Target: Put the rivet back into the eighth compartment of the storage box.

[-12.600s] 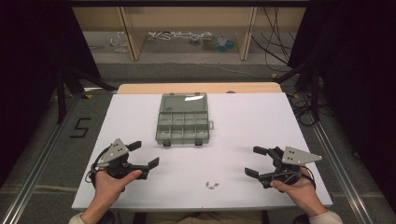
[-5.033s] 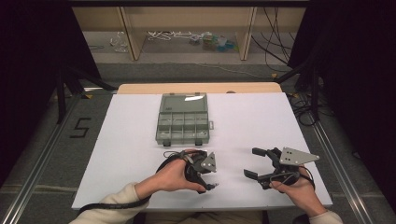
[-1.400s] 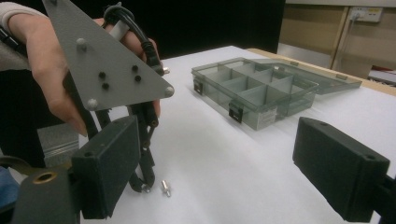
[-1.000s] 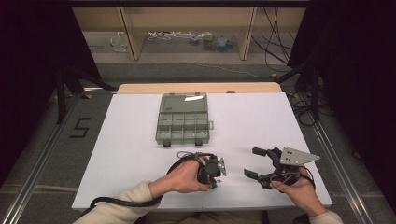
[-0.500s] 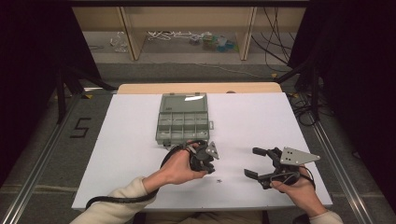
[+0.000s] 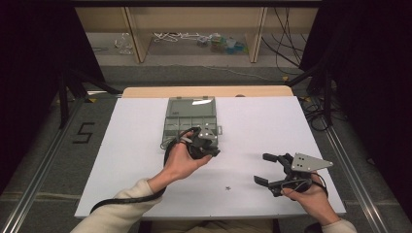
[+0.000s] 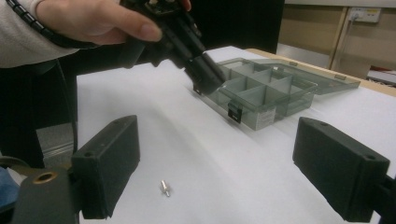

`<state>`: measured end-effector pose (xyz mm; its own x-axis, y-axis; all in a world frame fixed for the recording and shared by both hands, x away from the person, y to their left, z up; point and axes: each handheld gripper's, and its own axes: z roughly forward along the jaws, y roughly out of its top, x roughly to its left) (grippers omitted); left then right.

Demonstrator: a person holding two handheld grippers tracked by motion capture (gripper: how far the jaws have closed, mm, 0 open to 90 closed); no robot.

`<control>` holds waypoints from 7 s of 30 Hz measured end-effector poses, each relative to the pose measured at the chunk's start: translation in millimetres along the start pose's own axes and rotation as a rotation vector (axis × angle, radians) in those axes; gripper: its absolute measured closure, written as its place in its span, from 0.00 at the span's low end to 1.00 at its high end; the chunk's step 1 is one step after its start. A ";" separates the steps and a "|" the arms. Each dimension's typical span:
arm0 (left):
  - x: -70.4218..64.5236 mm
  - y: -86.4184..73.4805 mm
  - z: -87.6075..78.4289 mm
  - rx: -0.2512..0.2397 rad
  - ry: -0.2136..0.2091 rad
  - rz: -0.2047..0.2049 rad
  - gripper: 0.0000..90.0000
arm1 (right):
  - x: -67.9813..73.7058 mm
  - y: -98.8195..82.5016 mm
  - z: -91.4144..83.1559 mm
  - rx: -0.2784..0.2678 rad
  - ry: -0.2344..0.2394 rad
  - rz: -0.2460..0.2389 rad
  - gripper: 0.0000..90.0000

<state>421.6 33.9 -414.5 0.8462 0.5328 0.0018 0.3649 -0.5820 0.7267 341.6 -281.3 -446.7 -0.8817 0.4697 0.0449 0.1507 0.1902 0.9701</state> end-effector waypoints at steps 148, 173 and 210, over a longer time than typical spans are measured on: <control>-48.3 -3.5 31.0 0.257 -0.277 0.354 0.96 | 1.2 0.3 -2.0 0.048 0.011 -0.005 0.18; -37.9 1.0 22.1 0.235 -0.243 0.338 0.96 | 1.2 -0.4 0.4 0.017 0.020 -0.007 0.18; -2.2 9.2 10.8 0.151 -0.133 0.230 0.96 | 1.0 -0.7 0.9 0.014 0.029 -0.001 0.18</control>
<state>427.3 20.8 -415.2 0.9531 0.2972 0.0577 0.2027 -0.7681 0.6075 341.0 -280.2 -447.6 -0.8946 0.4439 0.0508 0.1554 0.2027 0.9668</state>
